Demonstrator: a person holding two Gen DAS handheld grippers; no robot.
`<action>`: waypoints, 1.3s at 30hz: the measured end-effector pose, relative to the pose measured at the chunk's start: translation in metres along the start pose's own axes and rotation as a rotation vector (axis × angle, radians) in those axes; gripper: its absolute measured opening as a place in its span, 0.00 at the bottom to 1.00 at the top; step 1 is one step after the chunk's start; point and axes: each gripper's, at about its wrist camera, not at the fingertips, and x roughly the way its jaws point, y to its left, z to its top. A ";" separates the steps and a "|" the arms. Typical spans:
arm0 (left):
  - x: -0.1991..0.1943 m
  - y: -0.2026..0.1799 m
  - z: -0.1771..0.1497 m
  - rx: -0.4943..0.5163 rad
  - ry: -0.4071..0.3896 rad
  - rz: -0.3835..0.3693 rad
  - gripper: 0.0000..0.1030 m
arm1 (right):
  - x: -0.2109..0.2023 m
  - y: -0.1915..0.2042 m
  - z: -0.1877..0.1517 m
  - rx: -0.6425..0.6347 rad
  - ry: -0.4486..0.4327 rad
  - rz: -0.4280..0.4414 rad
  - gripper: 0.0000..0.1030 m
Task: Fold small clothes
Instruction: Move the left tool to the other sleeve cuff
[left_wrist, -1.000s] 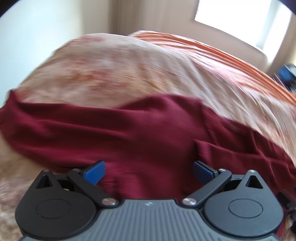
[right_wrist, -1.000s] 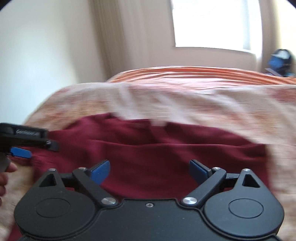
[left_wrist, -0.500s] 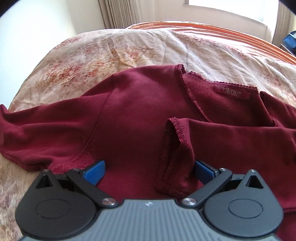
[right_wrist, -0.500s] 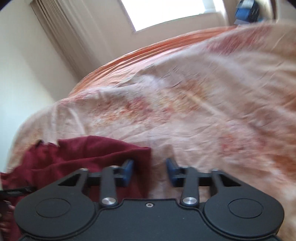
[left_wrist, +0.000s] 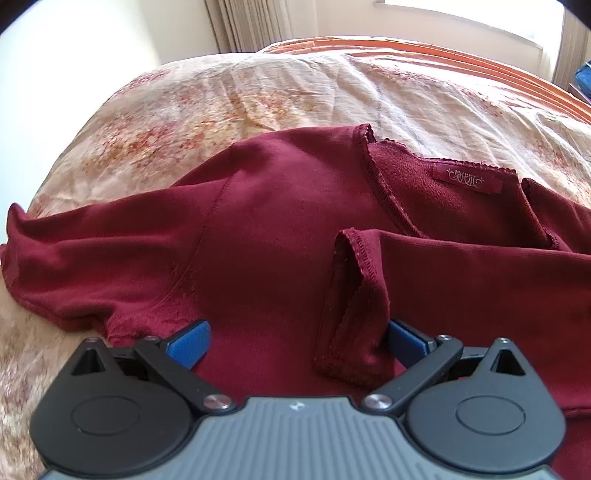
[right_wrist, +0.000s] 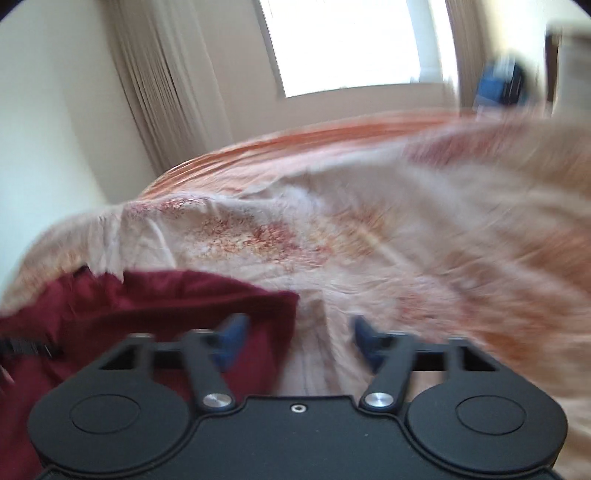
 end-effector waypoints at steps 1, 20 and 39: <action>-0.001 0.001 -0.001 -0.006 0.005 0.000 1.00 | -0.012 0.009 -0.011 -0.049 -0.019 -0.031 0.80; -0.002 -0.004 -0.011 -0.033 0.022 0.048 0.99 | 0.001 0.046 -0.078 -0.071 0.031 -0.251 0.52; -0.070 0.196 -0.039 -0.393 0.015 0.085 1.00 | -0.069 0.147 -0.055 -0.129 0.138 -0.103 1.00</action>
